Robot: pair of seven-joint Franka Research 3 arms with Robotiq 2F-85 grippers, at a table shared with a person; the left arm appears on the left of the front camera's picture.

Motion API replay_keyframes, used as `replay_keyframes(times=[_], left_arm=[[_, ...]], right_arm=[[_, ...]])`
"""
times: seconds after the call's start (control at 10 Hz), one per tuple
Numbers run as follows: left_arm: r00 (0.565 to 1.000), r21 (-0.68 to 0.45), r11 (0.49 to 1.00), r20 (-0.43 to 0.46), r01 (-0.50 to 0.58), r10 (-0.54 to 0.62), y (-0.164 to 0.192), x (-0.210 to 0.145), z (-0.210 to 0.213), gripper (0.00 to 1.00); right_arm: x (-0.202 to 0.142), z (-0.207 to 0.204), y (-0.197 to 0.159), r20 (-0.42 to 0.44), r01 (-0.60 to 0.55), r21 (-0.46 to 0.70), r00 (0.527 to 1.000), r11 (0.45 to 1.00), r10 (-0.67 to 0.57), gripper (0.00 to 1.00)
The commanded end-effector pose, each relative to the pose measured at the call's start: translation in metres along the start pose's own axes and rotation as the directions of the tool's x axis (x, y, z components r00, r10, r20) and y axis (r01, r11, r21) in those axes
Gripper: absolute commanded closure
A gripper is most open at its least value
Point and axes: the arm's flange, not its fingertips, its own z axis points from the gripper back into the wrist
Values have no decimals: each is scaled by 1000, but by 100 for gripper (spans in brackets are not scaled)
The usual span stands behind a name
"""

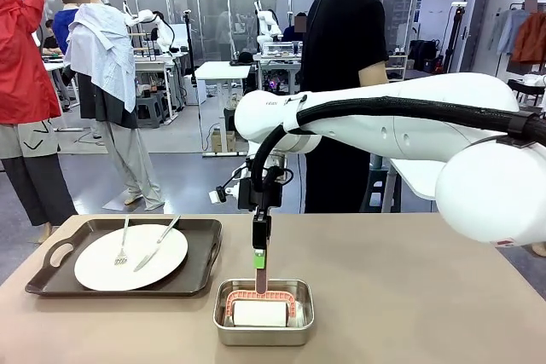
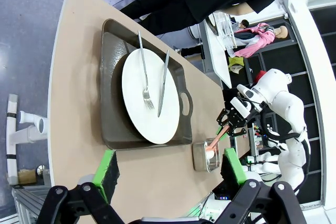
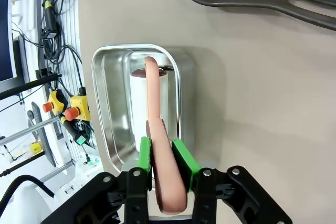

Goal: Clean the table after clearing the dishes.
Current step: When the left (or right) Handle tray is removed, use the left hand (or right hand) to clean the left (or right) side of the table with the Lint Roller.

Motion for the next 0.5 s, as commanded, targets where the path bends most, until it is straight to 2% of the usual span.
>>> replay_keyframes(times=[0.0,0.1,0.3,0.4], left_arm=[[1000,-7,1000,7,-1,1,-1,-1,3,0],[1000,-7,1000,7,-1,1,-1,-1,3,0],[1000,-7,1000,7,-1,1,-1,-1,3,0],[1000,-7,1000,7,-1,1,-1,-1,3,0]], right_arm=[[-6,-4,6,-11,8,-7,1000,1000,-8,100],[-7,0,12,-37,30,-83,999,996,-34,100],[-13,20,30,1,72,-121,997,990,-73,100],[-20,34,41,13,113,-150,994,982,-112,92]])
